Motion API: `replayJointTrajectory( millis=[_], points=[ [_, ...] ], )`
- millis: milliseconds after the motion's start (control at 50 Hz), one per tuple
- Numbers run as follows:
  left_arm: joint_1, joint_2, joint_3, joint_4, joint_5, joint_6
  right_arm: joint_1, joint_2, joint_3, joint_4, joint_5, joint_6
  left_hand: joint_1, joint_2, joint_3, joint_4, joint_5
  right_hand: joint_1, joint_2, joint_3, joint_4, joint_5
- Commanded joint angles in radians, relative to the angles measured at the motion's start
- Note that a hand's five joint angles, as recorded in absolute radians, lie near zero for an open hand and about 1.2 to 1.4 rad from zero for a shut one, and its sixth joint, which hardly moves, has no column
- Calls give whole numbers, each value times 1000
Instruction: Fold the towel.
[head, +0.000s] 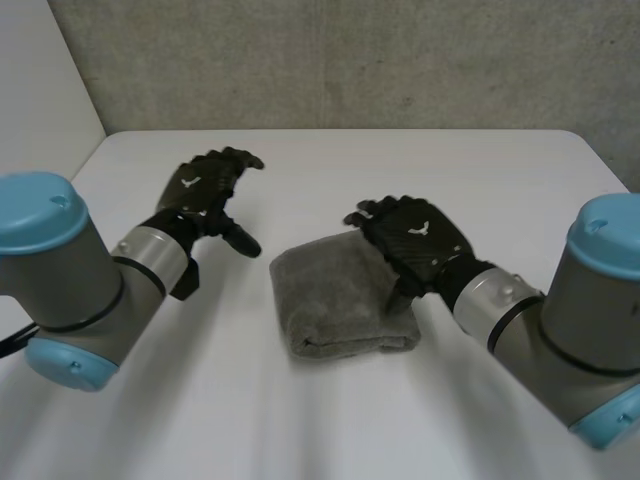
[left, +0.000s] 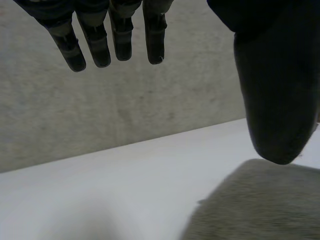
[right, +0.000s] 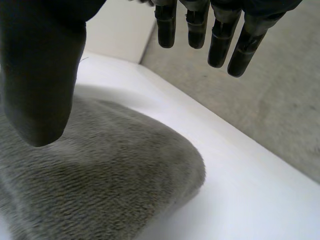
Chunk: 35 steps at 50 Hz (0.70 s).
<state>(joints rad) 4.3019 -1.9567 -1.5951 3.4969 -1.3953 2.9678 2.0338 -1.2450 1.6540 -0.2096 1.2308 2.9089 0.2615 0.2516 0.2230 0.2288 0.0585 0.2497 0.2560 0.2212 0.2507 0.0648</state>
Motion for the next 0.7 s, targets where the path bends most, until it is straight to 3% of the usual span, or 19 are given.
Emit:
replayJointTrajectory(
  millis=[20,240,340,540,700],
  points=[
    [-74,-31,0,-41,-2,-69,-63,108,-117,79,-14,162,-69,-59,-48,-54,-40,-75,-81,-47,-76,-65],
    [-131,-125,1,-96,-30,-61,-69,303,-260,211,-11,173,-69,-59,-48,-54,-40,-75,-81,-47,-76,-65],
    [-163,-208,38,-101,-106,-49,-69,354,-283,214,-4,171,-69,-59,-48,-54,-40,-75,-81,-47,-76,-65],
    [-194,-272,50,-98,-129,25,-69,368,-286,217,-2,167,-69,-59,-48,-54,-40,-75,-81,-47,-76,-65],
    [-192,-199,53,-98,-148,16,-69,291,-255,220,-11,161,-69,-59,-48,-54,-40,-75,-81,-47,-76,-65]
  ],
)
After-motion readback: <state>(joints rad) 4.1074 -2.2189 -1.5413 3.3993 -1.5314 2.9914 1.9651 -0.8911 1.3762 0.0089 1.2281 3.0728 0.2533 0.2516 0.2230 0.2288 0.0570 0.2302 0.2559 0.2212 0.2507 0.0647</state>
